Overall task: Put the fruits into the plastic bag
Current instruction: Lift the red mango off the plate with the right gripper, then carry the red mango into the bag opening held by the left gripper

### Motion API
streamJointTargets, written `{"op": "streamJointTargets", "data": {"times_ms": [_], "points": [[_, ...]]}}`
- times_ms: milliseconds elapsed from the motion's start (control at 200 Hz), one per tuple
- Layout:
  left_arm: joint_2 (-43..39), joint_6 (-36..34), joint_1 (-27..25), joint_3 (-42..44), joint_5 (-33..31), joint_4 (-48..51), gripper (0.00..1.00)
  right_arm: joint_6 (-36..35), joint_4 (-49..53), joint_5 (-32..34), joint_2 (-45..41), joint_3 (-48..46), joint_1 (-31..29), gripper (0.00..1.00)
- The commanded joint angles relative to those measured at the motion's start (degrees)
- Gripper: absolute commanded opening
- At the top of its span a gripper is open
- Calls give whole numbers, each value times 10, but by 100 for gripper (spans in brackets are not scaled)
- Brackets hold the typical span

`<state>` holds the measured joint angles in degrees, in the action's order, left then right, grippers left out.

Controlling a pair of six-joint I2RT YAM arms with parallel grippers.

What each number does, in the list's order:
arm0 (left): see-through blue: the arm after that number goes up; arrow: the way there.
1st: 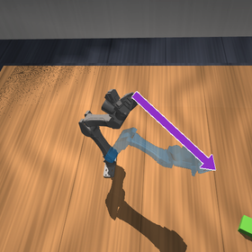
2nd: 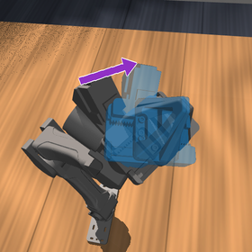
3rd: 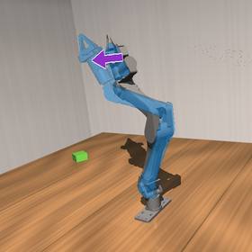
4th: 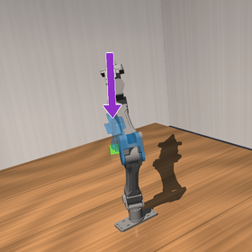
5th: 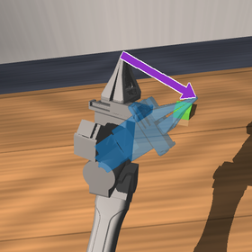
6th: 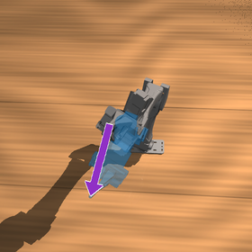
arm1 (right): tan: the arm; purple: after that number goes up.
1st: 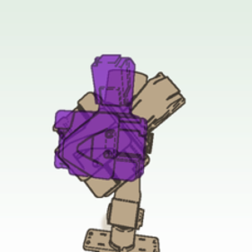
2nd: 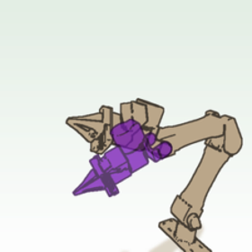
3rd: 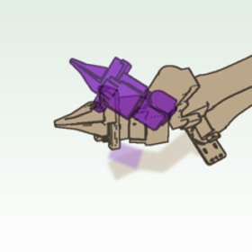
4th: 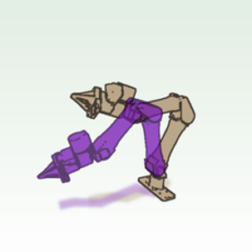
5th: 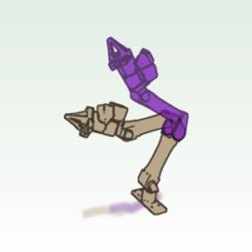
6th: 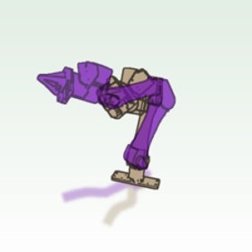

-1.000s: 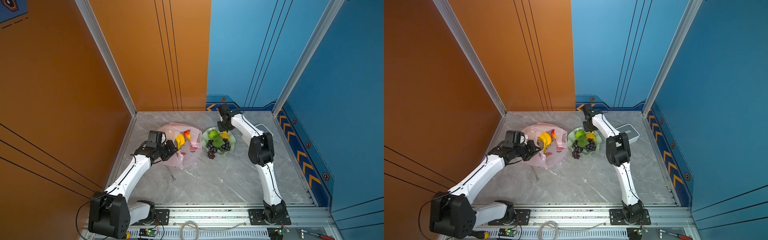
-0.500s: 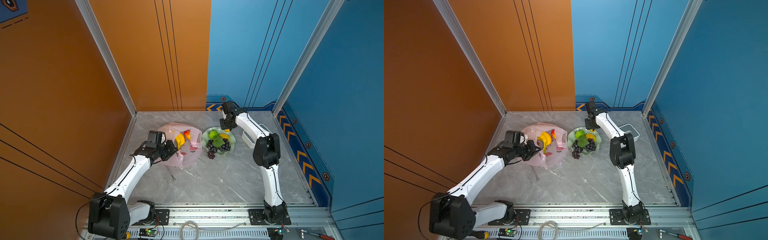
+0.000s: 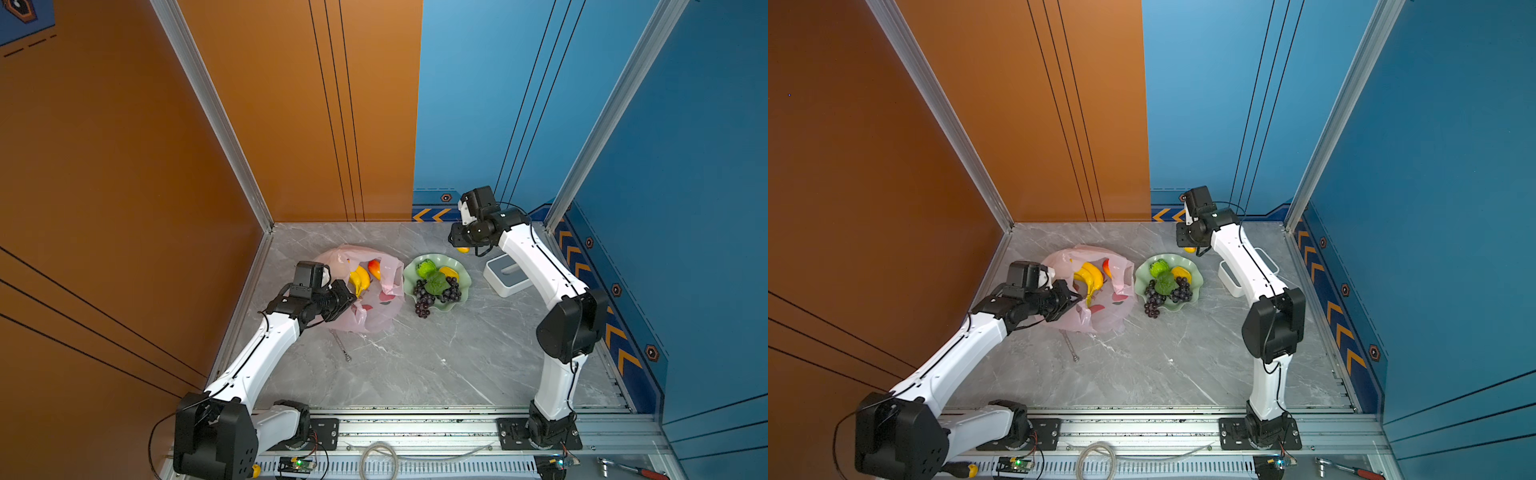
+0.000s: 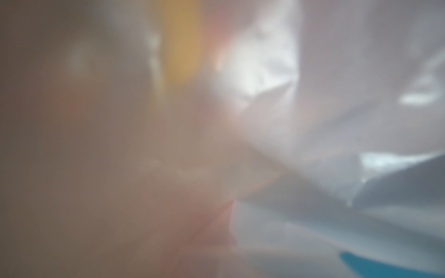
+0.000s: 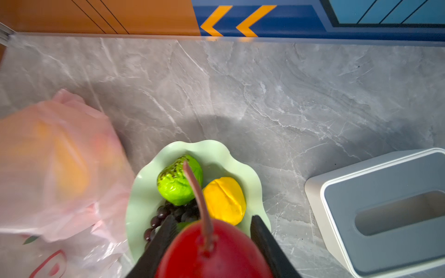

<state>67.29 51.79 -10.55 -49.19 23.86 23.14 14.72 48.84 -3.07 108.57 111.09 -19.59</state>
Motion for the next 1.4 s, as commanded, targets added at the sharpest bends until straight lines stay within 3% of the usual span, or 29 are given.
{"op": "streamJointTargets", "data": {"times_ms": [0,310,551,796,1162,1392], "points": [[-22,0,-7,13,2,-8,0,32,-8,-37,-54,-37,-2,37],[-59,6,-17,38,4,1,0,116,-68,-113,-211,-179,-5,37],[-82,9,-23,51,4,10,0,210,-123,-196,-284,-264,-20,37],[-94,14,-27,64,9,11,0,289,-182,-204,-332,-344,-79,37],[-95,14,-32,61,13,11,0,337,-245,-190,-308,-418,-187,37],[-104,17,-32,67,8,11,0,366,-335,-205,-206,-415,-244,37]]}}
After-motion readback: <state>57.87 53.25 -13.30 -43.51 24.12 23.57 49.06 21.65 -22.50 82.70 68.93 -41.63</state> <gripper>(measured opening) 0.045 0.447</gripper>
